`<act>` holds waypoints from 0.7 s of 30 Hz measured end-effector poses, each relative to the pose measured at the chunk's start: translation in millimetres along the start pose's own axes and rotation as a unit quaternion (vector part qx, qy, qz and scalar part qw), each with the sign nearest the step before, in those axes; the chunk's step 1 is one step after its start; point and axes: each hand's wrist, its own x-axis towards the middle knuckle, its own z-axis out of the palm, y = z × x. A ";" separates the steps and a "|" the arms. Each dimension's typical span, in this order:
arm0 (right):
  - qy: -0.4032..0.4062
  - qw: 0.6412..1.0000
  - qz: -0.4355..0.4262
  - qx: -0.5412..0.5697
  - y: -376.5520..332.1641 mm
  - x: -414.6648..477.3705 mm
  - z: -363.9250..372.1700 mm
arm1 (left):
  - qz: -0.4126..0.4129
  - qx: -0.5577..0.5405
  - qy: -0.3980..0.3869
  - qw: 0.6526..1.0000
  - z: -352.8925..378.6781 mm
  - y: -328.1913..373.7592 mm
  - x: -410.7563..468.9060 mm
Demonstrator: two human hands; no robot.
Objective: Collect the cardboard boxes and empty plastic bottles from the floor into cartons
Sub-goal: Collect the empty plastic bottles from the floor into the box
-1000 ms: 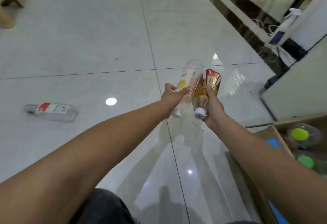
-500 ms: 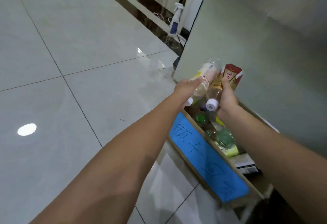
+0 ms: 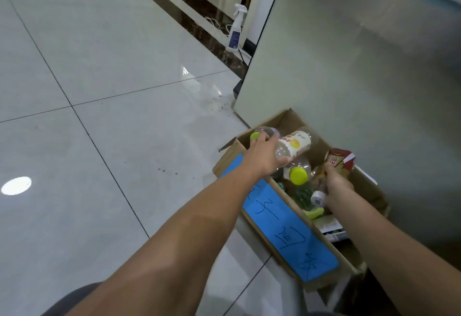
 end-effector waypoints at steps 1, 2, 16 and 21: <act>0.022 0.999 0.001 -0.033 -1.7 4.0 2.8 | 0.013 -0.012 -0.001 1.000 -2.1 -2.2 -2.3; 0.054 0.995 -0.011 -0.084 -3.9 5.1 5.9 | 0.025 -0.027 0.001 0.999 -4.3 -4.9 -3.8; -0.128 0.587 -0.704 -0.379 47.2 -168.3 184.6 | -0.101 0.061 0.143 0.983 -174.5 -127.9 -81.9; -0.257 0.469 -0.752 -0.385 103.2 -252.4 261.4 | -0.271 0.111 0.223 0.930 -272.0 -238.9 -235.7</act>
